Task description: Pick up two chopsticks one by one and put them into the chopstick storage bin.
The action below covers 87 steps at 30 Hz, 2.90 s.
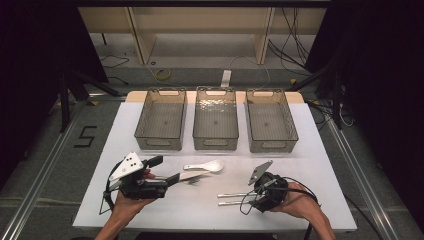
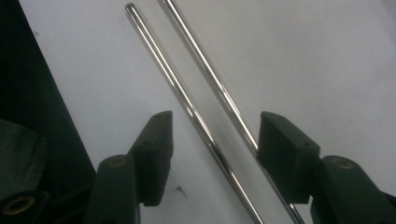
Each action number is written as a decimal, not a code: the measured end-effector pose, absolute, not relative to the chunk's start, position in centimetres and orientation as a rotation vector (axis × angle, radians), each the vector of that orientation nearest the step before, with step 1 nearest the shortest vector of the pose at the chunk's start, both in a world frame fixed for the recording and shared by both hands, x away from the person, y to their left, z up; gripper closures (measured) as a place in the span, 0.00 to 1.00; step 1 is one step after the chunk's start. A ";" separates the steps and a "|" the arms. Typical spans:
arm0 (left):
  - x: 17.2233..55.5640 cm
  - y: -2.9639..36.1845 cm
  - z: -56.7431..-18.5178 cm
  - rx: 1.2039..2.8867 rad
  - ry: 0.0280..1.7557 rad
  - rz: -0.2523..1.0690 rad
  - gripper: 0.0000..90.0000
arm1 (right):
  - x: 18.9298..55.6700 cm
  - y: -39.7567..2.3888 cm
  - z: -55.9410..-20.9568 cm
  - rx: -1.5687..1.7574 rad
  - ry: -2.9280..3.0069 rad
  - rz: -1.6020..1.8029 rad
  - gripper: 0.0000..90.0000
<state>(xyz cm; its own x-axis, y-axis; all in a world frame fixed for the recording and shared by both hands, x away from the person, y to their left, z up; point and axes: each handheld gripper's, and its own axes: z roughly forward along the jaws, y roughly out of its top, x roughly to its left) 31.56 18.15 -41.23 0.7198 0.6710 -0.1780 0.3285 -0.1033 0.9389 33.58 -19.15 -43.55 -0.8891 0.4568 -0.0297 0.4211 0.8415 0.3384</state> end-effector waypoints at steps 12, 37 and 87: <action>31.6 18.0 -41.3 1.711 0.802 0.350 0.16 | 34.1 -19.1 -44.9 0.634 2.975 0.371 0.74; 31.7 17.9 -41.3 1.719 0.795 0.352 0.16 | 33.9 -17.7 -45.4 0.450 3.018 0.185 0.91; 32.1 11.1 -42.9 2.129 0.545 0.220 0.26 | 32.9 -13.7 -40.4 0.166 2.907 0.254 0.96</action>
<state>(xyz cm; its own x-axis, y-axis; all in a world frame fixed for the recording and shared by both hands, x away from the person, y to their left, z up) 32.06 11.14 -42.91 0.8870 0.4596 -0.0451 0.2997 -0.4987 0.8133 32.89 -13.66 -40.35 -0.9699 0.1302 -0.2057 0.0925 0.9787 0.1832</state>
